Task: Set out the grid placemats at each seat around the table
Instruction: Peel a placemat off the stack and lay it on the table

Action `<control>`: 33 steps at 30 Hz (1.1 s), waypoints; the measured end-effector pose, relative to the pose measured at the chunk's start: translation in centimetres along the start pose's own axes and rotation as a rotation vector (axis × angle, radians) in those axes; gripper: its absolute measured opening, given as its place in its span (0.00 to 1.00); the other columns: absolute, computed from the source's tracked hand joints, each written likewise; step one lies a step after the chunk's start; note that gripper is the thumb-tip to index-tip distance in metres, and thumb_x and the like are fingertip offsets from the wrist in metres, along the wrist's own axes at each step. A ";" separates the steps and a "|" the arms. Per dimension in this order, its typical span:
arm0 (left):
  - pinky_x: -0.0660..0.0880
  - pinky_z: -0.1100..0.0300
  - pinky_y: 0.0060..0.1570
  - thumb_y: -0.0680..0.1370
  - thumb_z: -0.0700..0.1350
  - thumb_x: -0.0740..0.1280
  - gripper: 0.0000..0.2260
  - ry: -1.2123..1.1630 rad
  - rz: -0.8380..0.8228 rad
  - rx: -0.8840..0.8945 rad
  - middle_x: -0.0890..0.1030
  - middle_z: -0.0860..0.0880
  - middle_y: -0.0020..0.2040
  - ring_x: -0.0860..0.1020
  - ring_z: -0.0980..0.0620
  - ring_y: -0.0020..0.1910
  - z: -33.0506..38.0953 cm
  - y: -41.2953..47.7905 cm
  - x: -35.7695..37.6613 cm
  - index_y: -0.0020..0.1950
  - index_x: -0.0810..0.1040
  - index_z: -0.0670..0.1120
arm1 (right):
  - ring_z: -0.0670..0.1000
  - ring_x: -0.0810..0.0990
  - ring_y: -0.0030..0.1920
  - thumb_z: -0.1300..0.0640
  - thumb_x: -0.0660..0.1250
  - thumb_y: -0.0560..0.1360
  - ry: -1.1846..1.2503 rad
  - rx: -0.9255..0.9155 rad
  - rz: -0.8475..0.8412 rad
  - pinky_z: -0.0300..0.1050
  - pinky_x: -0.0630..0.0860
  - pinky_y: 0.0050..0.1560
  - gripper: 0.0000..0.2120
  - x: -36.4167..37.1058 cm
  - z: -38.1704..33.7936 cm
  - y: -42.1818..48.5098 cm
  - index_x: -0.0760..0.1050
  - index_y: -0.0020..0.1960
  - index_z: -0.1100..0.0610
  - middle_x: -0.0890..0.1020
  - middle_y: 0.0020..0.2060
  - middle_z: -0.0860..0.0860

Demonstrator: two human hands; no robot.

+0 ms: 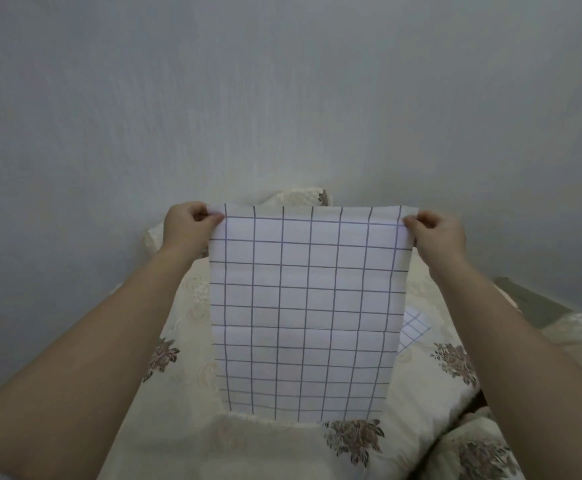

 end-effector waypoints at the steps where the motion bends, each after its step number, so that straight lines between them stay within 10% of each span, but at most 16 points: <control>1: 0.71 0.70 0.27 0.75 0.40 0.70 0.04 0.012 0.006 -0.025 0.78 0.45 0.37 0.74 0.52 0.35 -0.9 -0.1 0.3 0.43 0.81 0.38 | 0.50 0.76 0.36 0.56 0.70 0.73 -0.029 0.008 -0.008 0.47 0.74 0.44 0.10 0.3 0.7 0.2 0.78 0.34 0.50 0.79 0.31 0.46; 6: 0.72 0.59 0.41 0.73 0.45 0.73 0.07 0.137 0.027 -0.105 0.78 0.49 0.33 0.75 0.52 0.35 -4.8 0.3 0.8 0.40 0.83 0.42 | 0.51 0.75 0.32 0.54 0.70 0.74 -0.118 0.062 -0.090 0.52 0.77 0.42 0.03 2.1 3.6 0.5 0.81 0.44 0.53 0.78 0.31 0.49; 10: 0.73 0.64 0.31 0.74 0.41 0.71 0.05 0.041 -0.082 -0.181 0.81 0.46 0.33 0.77 0.57 0.26 -7.1 0.0 1.9 0.40 0.82 0.41 | 0.50 0.77 0.24 0.62 0.67 0.77 0.027 0.181 -0.202 0.41 0.77 0.26 0.08 4.0 6.3 0.0 0.79 0.52 0.65 0.79 0.31 0.57; 15: 0.81 0.63 0.37 0.75 0.37 0.70 0.05 -0.184 -0.168 -0.317 0.83 0.40 0.40 0.83 0.53 0.33 -10.3 -0.8 3.0 0.47 0.81 0.35 | 0.58 0.84 0.41 0.65 0.65 0.78 0.212 0.294 -0.264 0.43 0.83 0.40 0.09 5.8 9.1 -0.7 0.77 0.53 0.70 0.83 0.41 0.63; 22: 0.82 0.59 0.41 0.79 0.50 0.65 0.17 -0.352 -0.189 -0.434 0.85 0.39 0.40 0.85 0.47 0.38 -13.8 -2.1 3.7 0.46 0.79 0.35 | 0.60 0.85 0.40 0.48 0.60 0.80 0.398 0.560 -0.186 0.51 0.83 0.44 0.19 6.6 13.2 -2.5 0.72 0.47 0.65 0.83 0.40 0.64; 33: 0.81 0.57 0.48 0.75 0.36 0.69 0.06 -0.321 -0.250 -0.565 0.83 0.37 0.47 0.84 0.41 0.46 -19.5 -8.6 3.7 0.50 0.82 0.35 | 0.59 0.84 0.45 0.67 0.65 0.75 0.276 0.605 -0.246 0.44 0.83 0.44 0.05 6.7 19.8 -8.3 0.79 0.47 0.68 0.82 0.45 0.64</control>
Point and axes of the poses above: each hand's wrist, its own y-axis towards the middle knuckle, its own x-axis out of the palm, z = x × y, the point moved 10 cm from there along y, towards the middle knuckle
